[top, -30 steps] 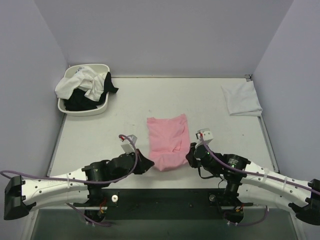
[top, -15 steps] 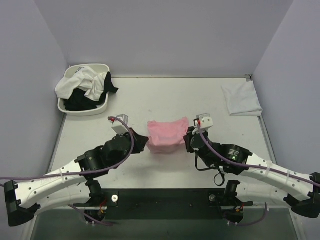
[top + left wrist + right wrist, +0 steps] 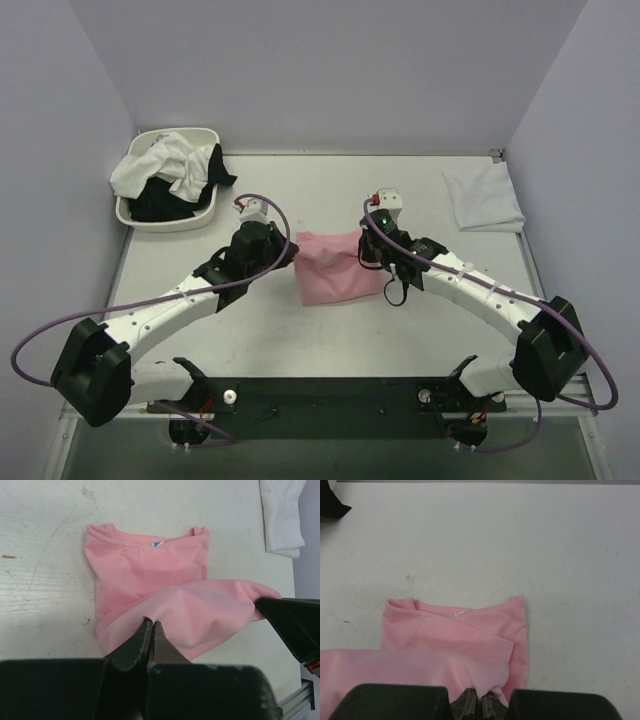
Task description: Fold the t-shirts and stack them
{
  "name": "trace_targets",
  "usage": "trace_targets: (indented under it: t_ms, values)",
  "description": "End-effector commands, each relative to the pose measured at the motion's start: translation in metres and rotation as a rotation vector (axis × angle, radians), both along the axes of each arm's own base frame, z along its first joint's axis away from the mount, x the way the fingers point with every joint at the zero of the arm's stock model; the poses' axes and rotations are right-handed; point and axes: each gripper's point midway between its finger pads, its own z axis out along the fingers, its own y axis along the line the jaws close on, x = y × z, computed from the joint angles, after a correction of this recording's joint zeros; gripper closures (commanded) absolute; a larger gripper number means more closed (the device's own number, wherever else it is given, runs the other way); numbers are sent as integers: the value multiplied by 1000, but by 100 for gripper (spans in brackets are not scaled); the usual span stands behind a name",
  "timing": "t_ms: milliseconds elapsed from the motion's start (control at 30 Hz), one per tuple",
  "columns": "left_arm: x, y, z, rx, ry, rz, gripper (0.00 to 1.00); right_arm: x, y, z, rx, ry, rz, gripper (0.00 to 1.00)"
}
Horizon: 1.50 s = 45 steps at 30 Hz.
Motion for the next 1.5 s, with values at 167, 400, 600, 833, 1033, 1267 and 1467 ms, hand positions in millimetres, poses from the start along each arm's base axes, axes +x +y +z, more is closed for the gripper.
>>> trace_targets:
  t_ms: [167, 400, 600, 833, 1033, 1267, 1467]
  values:
    - [49, -31, -7, -108, 2, -68, 100, 57, 13, 6, 83, -2, -6, 100]
    - [80, -20, -33, -117, 48, -5, 100, 94, 20, -29, 90, 68, -25, 100]
    - [93, -5, -57, -111, 100, 52, 100, 120, 23, -47, 114, 111, -35, 100]
    - [114, 25, -82, -74, 149, 185, 54, 144, 19, -58, 116, 122, -79, 25]
    - [115, 33, -15, -70, -8, 203, 18, 132, 1, -3, 143, -46, -93, 0]
    - [84, -11, 46, -152, -88, 35, 18, 95, -4, 34, 207, -63, -51, 0]
    - [61, -64, 61, -428, -81, -134, 18, 94, 13, 54, 444, -24, 41, 0]
